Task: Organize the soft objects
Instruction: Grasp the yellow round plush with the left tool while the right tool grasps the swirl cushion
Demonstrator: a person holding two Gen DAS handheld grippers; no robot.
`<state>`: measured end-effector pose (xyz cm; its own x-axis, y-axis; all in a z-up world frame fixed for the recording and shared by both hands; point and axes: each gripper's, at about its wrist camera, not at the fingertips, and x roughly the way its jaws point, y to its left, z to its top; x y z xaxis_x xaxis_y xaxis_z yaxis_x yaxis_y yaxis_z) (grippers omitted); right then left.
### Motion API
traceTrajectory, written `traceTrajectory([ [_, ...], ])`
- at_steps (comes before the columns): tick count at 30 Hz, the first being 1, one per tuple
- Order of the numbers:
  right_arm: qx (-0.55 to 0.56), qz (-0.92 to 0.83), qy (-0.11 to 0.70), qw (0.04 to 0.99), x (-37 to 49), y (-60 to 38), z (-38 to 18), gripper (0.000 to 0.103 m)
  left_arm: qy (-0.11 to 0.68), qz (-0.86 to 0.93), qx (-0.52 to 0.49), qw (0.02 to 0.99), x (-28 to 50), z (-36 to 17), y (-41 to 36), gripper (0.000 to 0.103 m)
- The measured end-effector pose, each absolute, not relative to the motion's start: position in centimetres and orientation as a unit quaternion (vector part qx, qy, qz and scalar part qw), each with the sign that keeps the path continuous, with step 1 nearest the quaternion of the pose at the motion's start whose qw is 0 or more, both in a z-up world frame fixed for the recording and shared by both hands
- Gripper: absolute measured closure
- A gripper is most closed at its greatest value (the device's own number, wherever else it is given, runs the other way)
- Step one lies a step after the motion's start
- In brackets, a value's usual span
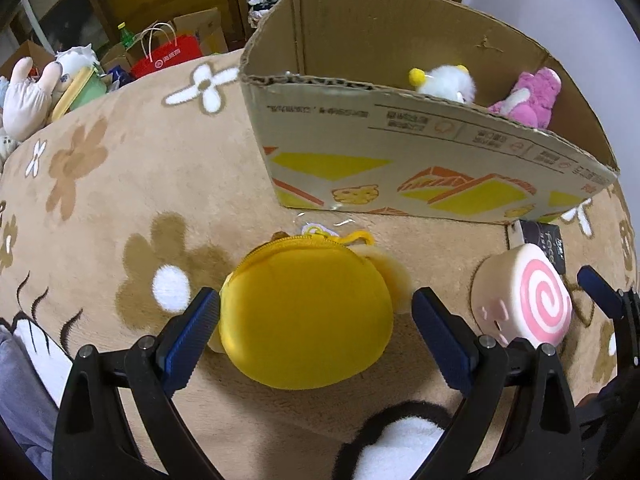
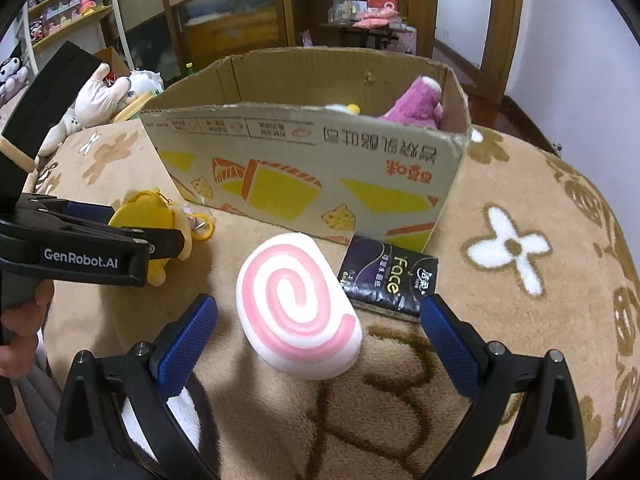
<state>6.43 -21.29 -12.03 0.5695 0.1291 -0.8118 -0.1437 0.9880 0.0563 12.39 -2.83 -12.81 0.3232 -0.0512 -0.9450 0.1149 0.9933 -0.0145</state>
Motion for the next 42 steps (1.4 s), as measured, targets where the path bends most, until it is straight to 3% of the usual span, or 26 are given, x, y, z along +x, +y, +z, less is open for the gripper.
traceTrajectory([
  [5,-0.007,0.073,0.462,0.884,6.8,-21.4,-12.5,0.000,0.587,-0.052,0.021,0.808,12.8,-13.2,-2.7,0.008],
  [11,0.004,0.068,0.467,0.882,7.0,-22.0,-12.6,0.001,0.592,-0.047,0.031,0.804,12.9,-13.6,-2.7,0.020],
  [17,0.009,0.084,0.472,0.877,7.0,-21.9,-12.5,0.024,0.596,-0.044,0.040,0.801,12.9,-13.9,-2.6,0.021],
  [26,0.003,0.105,0.478,0.872,6.9,-21.0,-12.7,0.045,0.595,-0.045,0.050,0.801,12.6,-14.2,-2.6,0.027],
  [42,0.022,0.085,0.477,0.875,6.3,-21.9,-12.0,0.054,0.571,-0.042,0.025,0.819,10.7,-12.5,-2.3,0.033],
])
